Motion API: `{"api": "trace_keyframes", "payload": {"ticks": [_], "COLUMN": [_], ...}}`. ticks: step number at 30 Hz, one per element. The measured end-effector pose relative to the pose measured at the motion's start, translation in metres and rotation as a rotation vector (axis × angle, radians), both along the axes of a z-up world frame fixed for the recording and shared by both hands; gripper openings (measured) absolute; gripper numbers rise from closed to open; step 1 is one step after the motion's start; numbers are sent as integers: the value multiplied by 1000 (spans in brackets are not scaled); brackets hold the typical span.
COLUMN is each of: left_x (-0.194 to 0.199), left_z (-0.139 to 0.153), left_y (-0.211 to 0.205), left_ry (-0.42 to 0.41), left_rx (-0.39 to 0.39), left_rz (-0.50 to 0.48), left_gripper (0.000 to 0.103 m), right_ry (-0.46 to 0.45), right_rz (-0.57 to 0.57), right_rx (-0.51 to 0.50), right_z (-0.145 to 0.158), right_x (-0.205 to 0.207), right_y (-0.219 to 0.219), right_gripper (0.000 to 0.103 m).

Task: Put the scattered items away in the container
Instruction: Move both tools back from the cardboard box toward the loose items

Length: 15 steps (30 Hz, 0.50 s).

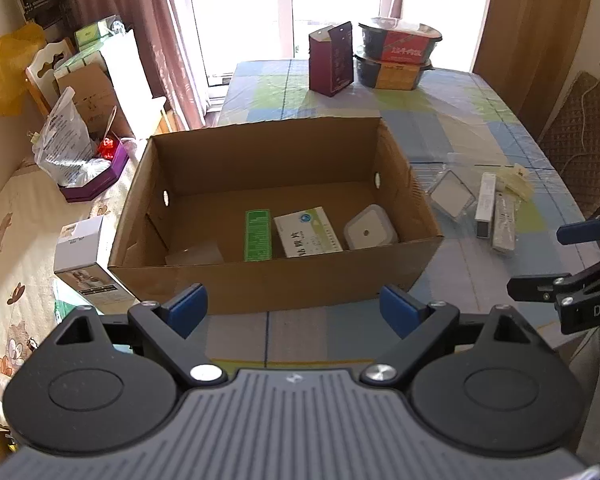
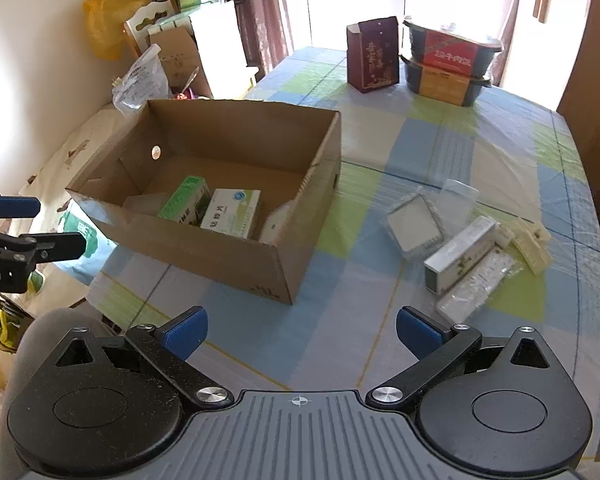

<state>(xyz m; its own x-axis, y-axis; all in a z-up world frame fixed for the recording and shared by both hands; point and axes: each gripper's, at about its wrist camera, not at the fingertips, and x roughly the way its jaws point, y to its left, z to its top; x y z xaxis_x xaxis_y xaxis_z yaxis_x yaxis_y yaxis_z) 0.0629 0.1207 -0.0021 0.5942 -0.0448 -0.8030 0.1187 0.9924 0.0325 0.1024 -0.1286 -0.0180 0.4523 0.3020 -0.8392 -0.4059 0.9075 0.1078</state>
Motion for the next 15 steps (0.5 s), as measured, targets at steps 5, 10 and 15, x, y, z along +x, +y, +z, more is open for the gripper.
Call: {"api": "trace_keyframes", "payload": {"ticks": [5, 10, 15], "left_x": [-5, -6, -1], "left_z": [2, 2, -6], "left_y": [-16, -39, -69], "left_ry": [-2, 1, 15], "left_rx": [-17, -32, -54], "left_rz": [-15, -54, -110], "left_gripper": [92, 92, 92], "right_ry": [-6, -9, -5], "right_rz": [-34, -82, -150], "right_rx": [-3, -7, -7], "right_z": [1, 2, 1], "right_x": [-6, -7, -8], "right_y": [-18, -42, -74], "right_gripper": [103, 103, 103]}}
